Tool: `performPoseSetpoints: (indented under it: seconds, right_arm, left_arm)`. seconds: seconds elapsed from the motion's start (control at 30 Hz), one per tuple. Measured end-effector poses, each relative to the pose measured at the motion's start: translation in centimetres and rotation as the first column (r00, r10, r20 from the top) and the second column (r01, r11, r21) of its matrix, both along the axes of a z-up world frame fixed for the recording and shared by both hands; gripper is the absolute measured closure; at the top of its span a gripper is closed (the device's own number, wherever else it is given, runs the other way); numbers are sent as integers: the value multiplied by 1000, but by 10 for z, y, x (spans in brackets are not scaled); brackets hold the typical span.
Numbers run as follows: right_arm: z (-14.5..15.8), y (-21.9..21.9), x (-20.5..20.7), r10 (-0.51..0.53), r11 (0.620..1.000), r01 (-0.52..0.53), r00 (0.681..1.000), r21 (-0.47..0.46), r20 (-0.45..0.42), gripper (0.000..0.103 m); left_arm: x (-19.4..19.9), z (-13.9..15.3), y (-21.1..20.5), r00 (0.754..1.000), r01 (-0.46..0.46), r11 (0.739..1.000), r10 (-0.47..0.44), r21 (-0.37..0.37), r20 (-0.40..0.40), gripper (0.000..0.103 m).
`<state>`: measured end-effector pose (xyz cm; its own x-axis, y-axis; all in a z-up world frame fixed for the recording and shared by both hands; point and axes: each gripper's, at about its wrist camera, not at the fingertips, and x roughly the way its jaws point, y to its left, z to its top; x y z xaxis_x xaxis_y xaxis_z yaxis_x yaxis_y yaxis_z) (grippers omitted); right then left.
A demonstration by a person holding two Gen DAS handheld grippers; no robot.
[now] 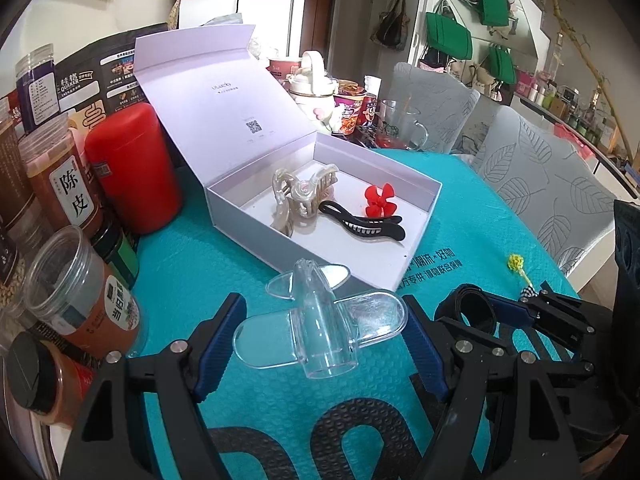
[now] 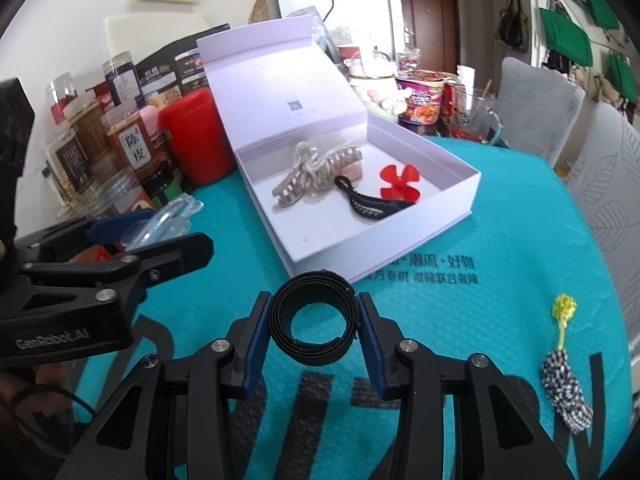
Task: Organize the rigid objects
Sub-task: 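Carry the airplane and the hair tie over the white box with both grippers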
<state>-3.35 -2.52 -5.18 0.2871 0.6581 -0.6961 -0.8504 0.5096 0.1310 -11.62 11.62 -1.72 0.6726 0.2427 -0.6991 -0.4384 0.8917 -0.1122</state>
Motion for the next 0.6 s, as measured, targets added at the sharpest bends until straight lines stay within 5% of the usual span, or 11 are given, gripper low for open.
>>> performPoseSetpoints:
  seconds: [0.6]
  right_arm:
    - [48, 31, 47, 2, 1000, -3, 999, 29, 48, 62]
  left_arm:
    - [51, 42, 29, 996, 20, 999, -24, 47, 83, 25]
